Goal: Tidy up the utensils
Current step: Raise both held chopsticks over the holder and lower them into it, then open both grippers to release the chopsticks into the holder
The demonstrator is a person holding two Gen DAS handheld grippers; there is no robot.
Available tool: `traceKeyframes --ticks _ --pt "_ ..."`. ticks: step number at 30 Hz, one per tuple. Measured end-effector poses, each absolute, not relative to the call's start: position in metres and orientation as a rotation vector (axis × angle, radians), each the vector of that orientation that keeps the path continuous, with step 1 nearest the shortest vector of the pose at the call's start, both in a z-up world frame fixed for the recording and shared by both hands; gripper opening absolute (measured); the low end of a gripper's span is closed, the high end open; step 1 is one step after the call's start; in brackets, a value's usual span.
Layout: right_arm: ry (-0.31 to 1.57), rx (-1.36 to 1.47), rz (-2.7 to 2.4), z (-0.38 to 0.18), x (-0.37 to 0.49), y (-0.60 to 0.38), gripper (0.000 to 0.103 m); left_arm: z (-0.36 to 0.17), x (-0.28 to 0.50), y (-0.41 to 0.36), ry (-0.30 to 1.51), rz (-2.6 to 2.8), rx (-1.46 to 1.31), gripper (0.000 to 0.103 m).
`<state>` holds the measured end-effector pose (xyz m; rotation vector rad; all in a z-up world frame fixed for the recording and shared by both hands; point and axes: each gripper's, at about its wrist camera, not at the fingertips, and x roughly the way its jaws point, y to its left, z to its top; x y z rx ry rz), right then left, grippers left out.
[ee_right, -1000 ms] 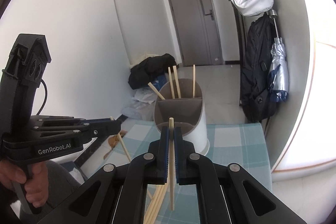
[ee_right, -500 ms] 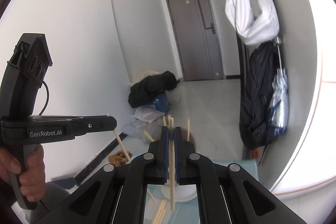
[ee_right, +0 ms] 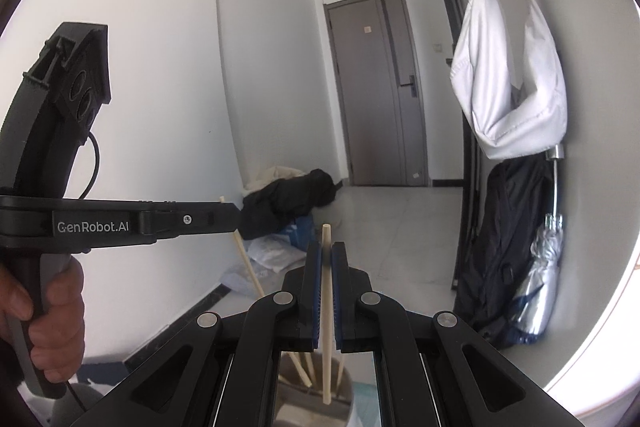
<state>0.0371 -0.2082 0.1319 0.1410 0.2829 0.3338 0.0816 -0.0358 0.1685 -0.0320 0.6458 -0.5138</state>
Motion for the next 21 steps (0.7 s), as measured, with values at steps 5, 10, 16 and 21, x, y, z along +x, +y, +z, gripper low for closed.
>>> traceKeyframes --ticks 5,10,16,21 --pt "0.301 0.135 0.334 0.122 0.056 -0.208 0.004 0.154 0.100 -0.040 0.677 -0.517 -0.016 0.001" --pt "0.325 0.133 0.342 0.111 0.066 -0.209 0.004 0.133 0.114 -0.041 0.724 -0.516 -0.022 0.001" --pt "0.353 0.148 0.344 0.091 0.070 -0.212 0.004 0.116 0.128 -0.041 0.798 -0.515 -0.042 0.001" --pt "0.393 0.194 0.348 0.074 0.071 -0.217 0.004 0.107 0.129 -0.041 0.823 -0.522 -0.047 0.001"
